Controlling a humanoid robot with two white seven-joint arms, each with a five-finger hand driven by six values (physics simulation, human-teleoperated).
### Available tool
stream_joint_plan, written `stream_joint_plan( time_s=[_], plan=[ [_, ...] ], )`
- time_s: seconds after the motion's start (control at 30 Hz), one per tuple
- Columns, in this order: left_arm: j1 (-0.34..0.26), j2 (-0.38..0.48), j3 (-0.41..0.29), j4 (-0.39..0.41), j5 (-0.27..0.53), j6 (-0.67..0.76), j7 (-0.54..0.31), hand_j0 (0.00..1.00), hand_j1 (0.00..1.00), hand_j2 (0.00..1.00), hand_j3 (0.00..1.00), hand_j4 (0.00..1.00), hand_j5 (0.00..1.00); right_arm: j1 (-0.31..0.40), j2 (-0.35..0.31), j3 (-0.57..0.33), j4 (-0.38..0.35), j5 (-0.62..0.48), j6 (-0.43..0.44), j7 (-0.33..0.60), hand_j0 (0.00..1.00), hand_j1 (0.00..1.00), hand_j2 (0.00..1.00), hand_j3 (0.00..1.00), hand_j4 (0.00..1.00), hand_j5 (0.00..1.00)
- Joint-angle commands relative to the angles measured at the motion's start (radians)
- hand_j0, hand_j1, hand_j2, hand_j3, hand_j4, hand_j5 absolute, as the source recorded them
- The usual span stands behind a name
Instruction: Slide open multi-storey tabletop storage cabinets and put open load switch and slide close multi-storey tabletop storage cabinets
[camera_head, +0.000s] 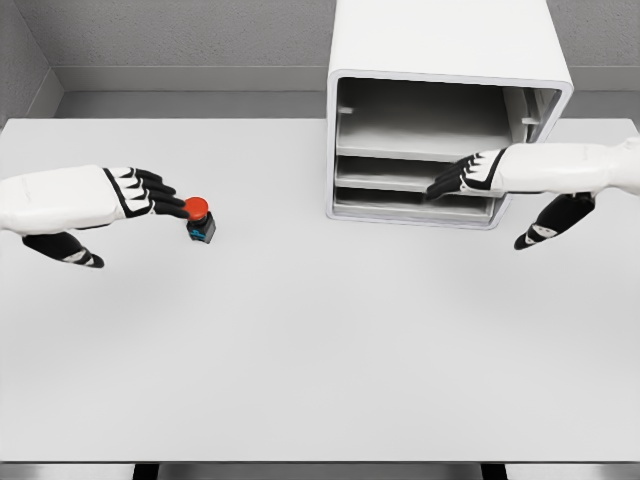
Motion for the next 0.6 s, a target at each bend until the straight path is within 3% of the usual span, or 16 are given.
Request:
stream_joint_plan(
  time_s=[0.0,0.1,0.17,0.23,0.3,0.37,0.5,0.57],
  plan=[
    [0.0,-0.003,-0.001,0.007,0.0,0.003,-0.004,1.0,1.0,1.0,1.0,1.0,1.0,0.0,0.015,0.0,0.002,-0.007,0.003,0.0,1.0,1.0,1.0,1.0,1.0,1.0],
    [-0.006,-0.044,-0.003,0.042,-0.033,0.003,-0.004,1.0,1.0,1.0,1.0,1.0,1.0,-0.002,0.058,0.0,0.003,-0.007,0.003,0.0,1.0,1.0,1.0,1.0,1.0,1.0],
    [-0.038,-0.089,-0.018,0.104,-0.031,0.003,-0.004,1.0,1.0,1.0,1.0,1.0,1.0,-0.029,0.086,0.0,0.043,-0.007,0.003,0.0,1.0,1.0,1.0,1.0,1.0,1.0],
    [-0.141,-0.148,-0.13,0.2,-0.03,0.003,-0.004,1.0,1.0,1.0,1.0,1.0,1.0,-0.025,0.133,0.001,0.083,-0.009,0.003,0.0,1.0,1.0,1.0,1.0,1.0,1.0],
    [-0.172,-0.19,-0.156,0.239,-0.033,0.003,-0.004,1.0,1.0,1.0,1.0,1.0,1.0,-0.025,0.153,0.006,0.083,-0.007,0.003,0.0,1.0,1.0,1.0,1.0,1.0,1.0],
    [-0.27,-0.208,-0.284,0.279,-0.033,0.003,-0.004,1.0,1.0,1.0,1.0,1.0,1.0,-0.025,0.162,0.007,0.083,-0.007,0.003,0.0,1.0,1.0,1.0,1.0,1.0,1.0],
    [-0.299,-0.274,-0.297,0.28,-0.069,0.003,-0.004,1.0,1.0,1.0,1.0,1.0,1.0,-0.04,0.17,0.006,0.083,-0.007,0.005,0.0,1.0,1.0,1.0,1.0,1.0,1.0],
    [-0.302,-0.28,-0.297,0.282,-0.076,0.003,-0.004,1.0,1.0,1.0,1.0,1.0,1.0,-0.041,0.181,0.006,0.083,-0.007,0.084,0.0,1.0,1.0,1.0,1.0,1.0,1.0]
  ],
)
